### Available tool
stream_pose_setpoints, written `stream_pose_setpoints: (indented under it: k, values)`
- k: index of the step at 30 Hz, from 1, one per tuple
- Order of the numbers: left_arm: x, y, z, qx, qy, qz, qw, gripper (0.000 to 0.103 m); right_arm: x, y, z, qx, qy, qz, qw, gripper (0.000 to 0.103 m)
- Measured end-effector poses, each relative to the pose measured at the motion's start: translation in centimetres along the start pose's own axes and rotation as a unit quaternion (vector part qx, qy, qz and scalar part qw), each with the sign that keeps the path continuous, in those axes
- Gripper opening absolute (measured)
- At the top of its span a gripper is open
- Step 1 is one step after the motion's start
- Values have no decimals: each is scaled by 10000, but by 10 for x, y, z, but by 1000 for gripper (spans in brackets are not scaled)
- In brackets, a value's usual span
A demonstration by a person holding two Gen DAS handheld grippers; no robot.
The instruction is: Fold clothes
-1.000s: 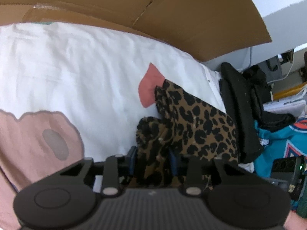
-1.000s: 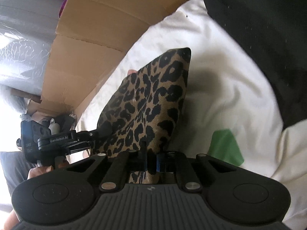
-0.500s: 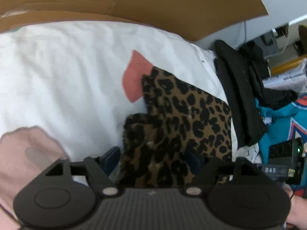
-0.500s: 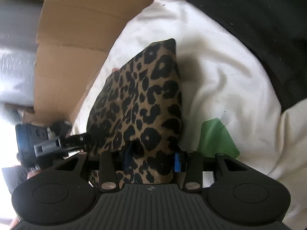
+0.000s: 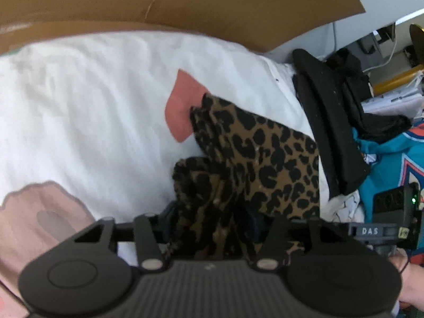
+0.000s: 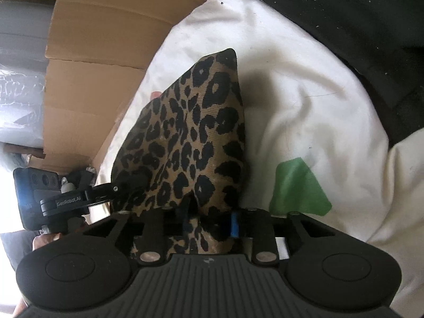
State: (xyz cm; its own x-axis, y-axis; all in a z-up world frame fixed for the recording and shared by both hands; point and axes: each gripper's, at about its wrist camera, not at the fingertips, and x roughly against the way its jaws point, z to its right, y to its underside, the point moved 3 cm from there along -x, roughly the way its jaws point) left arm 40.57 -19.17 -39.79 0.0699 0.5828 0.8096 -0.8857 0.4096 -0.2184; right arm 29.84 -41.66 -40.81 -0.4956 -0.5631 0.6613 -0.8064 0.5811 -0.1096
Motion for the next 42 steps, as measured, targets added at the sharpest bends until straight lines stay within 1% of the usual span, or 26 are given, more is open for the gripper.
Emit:
stream_pose_setpoints:
  k: [2,3,4,5,6,9,11,14,18,26,31,35,39,42]
  values:
    - [-2,1,1,-2,43,-21,10000,57,-4,-1,1,-23,-61,18,10000,33]
    - [-3,1,2,-17,39,-16,10000,54,-7,-1,3,-74,-128,17,9999,33]
    - [-4,0,3,-49,2,9,10000,50,-9,-2,2,-70,-139,13,9999,30]
    - [-4,0,4,-81,-36,34,10000,42,-11,-2,0,-26,-103,14,9999,28]
    - [-4,0,6,-99,-79,80,9999,35,-12,-3,-2,18,-68,14,10000,20]
    - [0,3,15,-164,-247,249,9992,30,-12,-3,-10,145,52,51,9999,11]
    - [6,6,20,-162,-298,290,9990,28,-8,-1,-15,149,108,101,9998,9]
    - [17,7,24,-60,-389,345,9986,27,-2,3,-24,142,157,178,9996,7]
    - [30,13,35,-37,-554,450,9974,26,16,9,-44,426,144,272,9986,6]
    - [72,24,71,87,-684,756,9948,26,62,16,-79,659,249,405,9967,5]
    - [96,33,87,252,-880,835,9923,26,80,21,-102,950,417,354,9940,5]
    - [122,39,100,421,-960,980,9896,26,96,24,-128,1207,452,341,9911,5]
    - [155,41,118,589,-953,1203,9864,26,122,25,-151,1392,362,424,9887,5]
    - [178,39,138,549,-1034,1346,9840,26,145,23,-172,1560,356,519,9857,5]
